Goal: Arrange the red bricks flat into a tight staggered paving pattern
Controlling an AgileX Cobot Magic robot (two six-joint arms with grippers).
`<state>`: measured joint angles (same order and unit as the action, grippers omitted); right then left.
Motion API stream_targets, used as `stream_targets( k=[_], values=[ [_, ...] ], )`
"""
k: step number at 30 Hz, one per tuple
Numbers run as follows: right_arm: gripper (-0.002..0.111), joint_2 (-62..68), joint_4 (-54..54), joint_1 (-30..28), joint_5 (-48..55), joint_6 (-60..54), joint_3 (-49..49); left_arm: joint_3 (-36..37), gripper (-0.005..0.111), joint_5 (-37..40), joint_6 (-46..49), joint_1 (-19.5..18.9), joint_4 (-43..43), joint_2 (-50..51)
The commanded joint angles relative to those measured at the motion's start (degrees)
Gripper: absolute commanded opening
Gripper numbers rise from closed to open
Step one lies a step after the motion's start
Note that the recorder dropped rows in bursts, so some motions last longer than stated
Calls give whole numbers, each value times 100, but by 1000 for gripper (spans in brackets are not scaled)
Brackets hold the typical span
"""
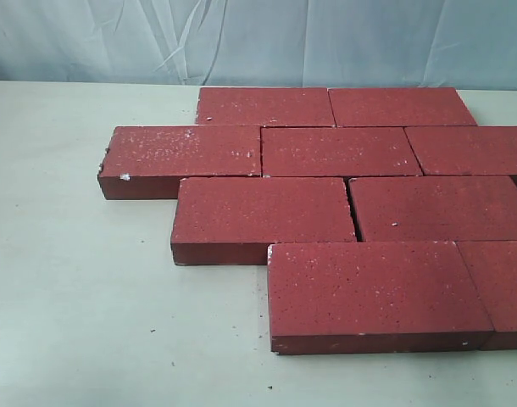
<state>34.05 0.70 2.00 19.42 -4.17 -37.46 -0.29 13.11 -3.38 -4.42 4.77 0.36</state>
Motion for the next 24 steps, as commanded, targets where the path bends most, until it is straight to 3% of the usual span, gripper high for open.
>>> stream_targets(
  k=[1,24],
  values=[
    [-1,-21,5,-27,-27,-3,14,29,0,-4,-51,-7,27,-36],
    [-1,-47,99,-27,-37,-13,14,29,0,-4,-51,-7,27,-36]
  ],
)
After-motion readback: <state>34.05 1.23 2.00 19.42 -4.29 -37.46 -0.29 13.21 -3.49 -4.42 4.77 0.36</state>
